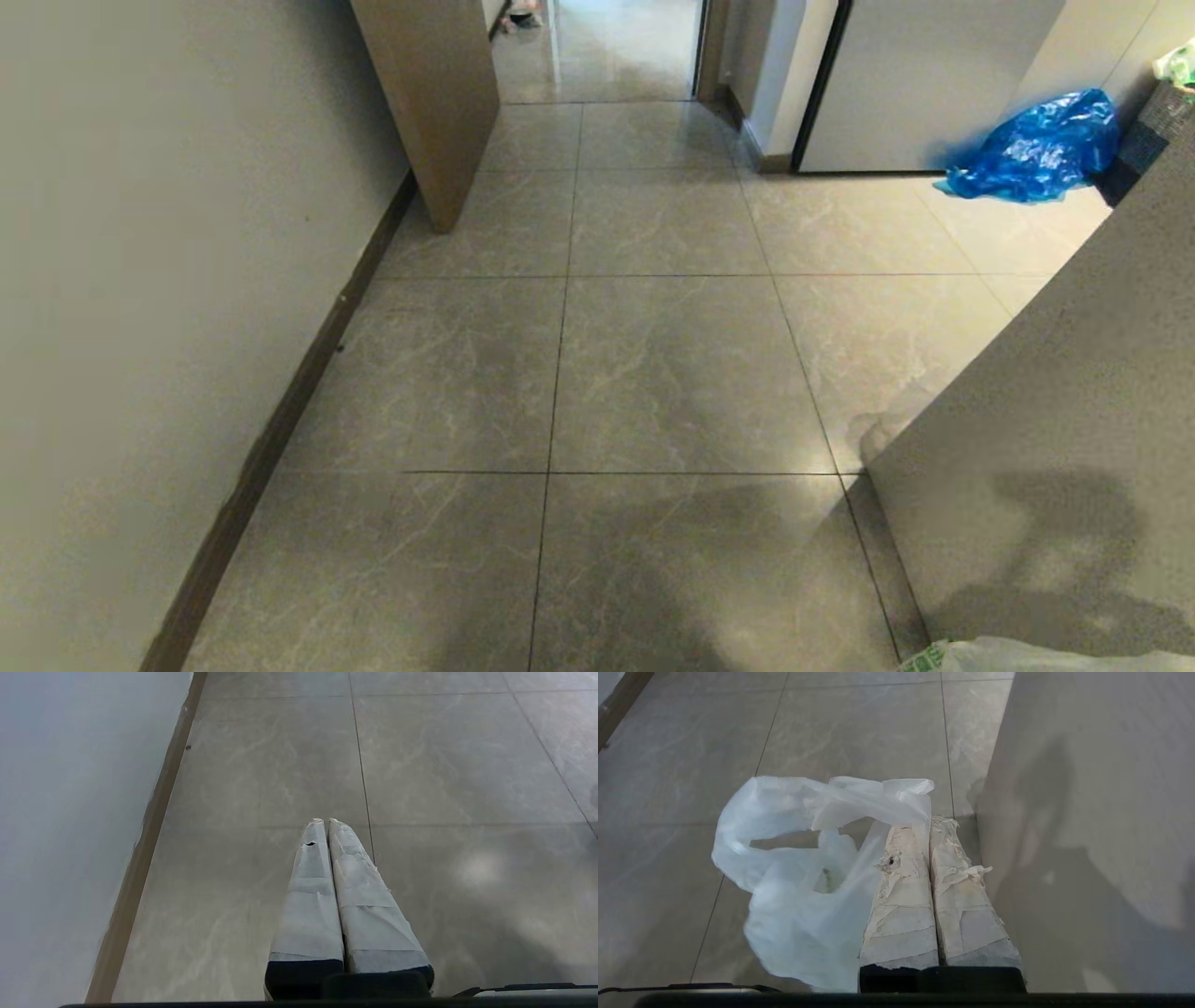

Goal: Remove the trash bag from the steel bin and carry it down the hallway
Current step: Put the trash bag at the door

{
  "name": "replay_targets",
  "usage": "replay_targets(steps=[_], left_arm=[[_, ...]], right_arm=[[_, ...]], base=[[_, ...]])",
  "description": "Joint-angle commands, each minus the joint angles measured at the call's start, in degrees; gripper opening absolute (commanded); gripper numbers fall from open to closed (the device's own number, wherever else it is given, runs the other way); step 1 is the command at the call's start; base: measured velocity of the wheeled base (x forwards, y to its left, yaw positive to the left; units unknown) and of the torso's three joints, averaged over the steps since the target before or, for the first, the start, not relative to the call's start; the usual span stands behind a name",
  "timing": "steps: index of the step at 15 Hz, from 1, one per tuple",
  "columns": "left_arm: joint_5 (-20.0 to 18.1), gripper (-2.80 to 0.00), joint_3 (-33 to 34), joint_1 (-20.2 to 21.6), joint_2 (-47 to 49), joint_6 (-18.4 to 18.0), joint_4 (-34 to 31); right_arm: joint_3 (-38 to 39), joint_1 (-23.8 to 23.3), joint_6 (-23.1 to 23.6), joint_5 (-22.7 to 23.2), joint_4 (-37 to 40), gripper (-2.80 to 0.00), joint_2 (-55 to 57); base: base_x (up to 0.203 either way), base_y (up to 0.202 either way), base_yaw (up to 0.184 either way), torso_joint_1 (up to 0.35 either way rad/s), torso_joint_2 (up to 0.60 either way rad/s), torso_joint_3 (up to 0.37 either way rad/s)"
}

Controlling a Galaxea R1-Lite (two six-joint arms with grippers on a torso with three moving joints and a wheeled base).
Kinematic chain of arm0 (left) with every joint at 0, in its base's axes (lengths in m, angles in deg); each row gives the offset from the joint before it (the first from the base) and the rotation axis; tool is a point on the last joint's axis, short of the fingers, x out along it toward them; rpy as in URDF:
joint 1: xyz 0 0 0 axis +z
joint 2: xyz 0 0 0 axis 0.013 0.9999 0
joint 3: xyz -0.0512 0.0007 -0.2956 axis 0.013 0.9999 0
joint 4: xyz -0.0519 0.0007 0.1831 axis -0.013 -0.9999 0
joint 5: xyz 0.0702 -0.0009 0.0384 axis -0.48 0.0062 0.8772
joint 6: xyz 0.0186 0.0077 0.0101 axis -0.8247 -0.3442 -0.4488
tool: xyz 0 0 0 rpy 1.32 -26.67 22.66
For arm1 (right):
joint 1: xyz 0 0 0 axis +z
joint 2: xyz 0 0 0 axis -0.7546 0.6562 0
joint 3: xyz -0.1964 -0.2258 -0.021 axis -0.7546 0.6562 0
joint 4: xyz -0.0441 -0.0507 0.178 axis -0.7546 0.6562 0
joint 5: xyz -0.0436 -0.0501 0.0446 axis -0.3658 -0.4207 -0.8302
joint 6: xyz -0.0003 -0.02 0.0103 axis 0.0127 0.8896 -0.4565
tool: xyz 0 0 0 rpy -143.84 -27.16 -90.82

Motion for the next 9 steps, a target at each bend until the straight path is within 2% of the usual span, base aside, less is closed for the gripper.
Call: replay_targets(steps=[1,9], left_arm=[[0.0,-2.8,0.0,0.0,0.0,0.0,0.0],[0.0,-2.8,0.0,0.0,0.0,0.0,0.0]], right_arm=[[0.0,0.0,0.0,0.0,0.0,-2.8,0.0],[0.0,0.0,0.0,0.0,0.0,-2.8,0.0]], base=[[0.182,0.0,-0.003,0.0,0.0,0.005],[0.182,0.0,-0.003,0.004,0.0,0.002]])
